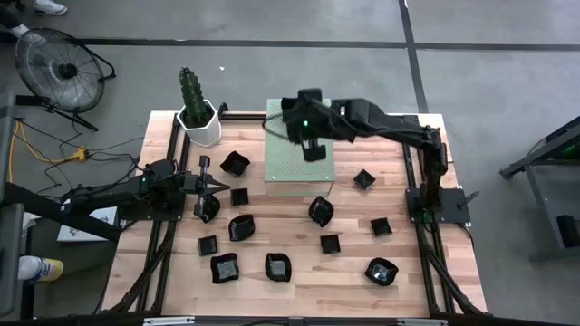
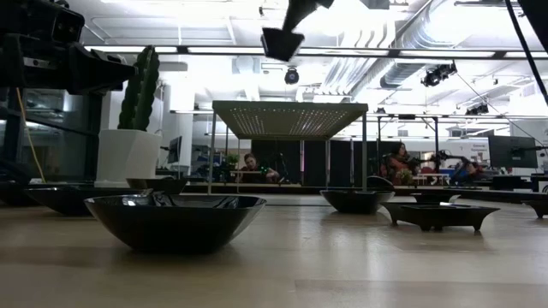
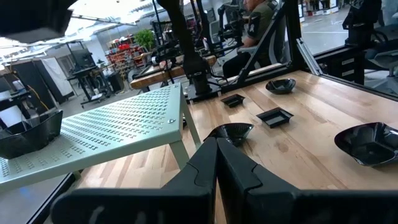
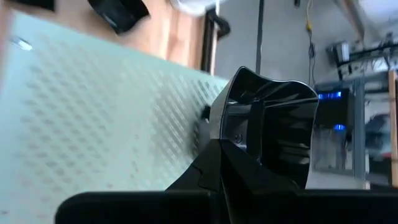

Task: Pick & Place Mini shaped plates
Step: Stack the black distorted square plate on top of the black distorted square plate on the shelf

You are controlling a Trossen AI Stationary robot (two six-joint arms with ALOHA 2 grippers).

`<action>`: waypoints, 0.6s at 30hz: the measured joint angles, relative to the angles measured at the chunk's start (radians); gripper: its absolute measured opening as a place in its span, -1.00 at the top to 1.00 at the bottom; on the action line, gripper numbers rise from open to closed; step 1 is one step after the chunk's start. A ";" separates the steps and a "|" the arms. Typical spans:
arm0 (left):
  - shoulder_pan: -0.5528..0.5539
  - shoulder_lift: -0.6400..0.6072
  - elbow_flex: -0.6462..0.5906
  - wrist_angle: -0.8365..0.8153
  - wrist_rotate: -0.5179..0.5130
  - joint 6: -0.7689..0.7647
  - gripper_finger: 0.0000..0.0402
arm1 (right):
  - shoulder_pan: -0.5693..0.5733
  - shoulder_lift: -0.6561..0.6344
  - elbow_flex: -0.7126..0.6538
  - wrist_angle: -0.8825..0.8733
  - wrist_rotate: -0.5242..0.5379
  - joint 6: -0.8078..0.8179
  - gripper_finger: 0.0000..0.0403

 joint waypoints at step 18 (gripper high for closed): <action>0.000 0.000 0.000 0.000 0.000 0.000 0.99 | -0.180 0.000 -0.225 0.268 -0.073 -0.162 1.00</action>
